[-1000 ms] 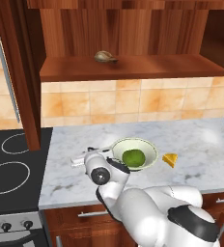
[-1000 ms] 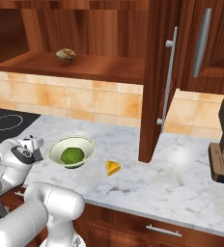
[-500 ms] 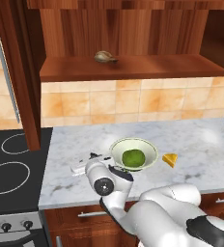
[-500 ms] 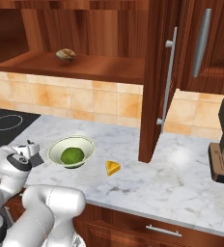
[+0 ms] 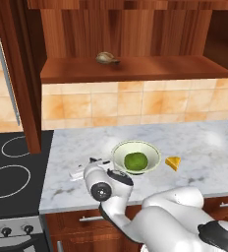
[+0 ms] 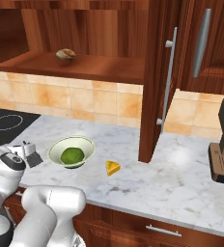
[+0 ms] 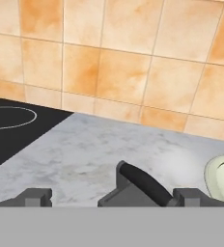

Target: Pick the cheese from the fridge and the cheese grater from the cabinet and place them next to the salad bowl.

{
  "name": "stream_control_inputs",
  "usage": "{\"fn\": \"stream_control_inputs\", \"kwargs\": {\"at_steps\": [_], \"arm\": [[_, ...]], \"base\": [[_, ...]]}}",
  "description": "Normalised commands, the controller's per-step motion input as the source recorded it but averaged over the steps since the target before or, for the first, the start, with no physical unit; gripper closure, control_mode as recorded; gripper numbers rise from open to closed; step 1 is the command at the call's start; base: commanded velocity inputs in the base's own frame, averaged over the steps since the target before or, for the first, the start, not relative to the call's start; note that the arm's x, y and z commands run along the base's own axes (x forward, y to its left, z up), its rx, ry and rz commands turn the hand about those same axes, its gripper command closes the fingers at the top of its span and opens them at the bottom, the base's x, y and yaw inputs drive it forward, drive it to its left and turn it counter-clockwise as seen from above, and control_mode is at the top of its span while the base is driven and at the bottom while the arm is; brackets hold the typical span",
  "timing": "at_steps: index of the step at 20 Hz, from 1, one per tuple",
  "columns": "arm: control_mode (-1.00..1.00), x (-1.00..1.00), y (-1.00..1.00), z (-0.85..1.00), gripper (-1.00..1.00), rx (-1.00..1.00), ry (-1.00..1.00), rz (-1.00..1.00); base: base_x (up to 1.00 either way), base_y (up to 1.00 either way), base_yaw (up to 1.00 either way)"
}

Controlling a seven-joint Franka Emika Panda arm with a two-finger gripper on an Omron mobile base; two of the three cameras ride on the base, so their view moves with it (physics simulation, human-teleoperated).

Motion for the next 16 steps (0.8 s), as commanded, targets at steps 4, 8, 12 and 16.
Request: {"fn": "stream_control_inputs", "kwargs": {"at_steps": [4,8,12,16], "arm": [[-1.00,0.14,-0.02,-0.01,-1.00,0.00,0.00,0.00],[-1.00,0.00,-0.04,0.00,-1.00,0.00,0.00,0.01],[-1.00,0.16,-0.16,-0.11,-1.00,0.00,0.00,0.00],[-1.00,0.08,-0.05,-0.01,-1.00,0.00,0.00,0.00]], "base": [[0.00,0.00,0.00],[0.00,0.00,0.00],[0.00,0.00,0.00],[0.00,0.00,0.00]]}}
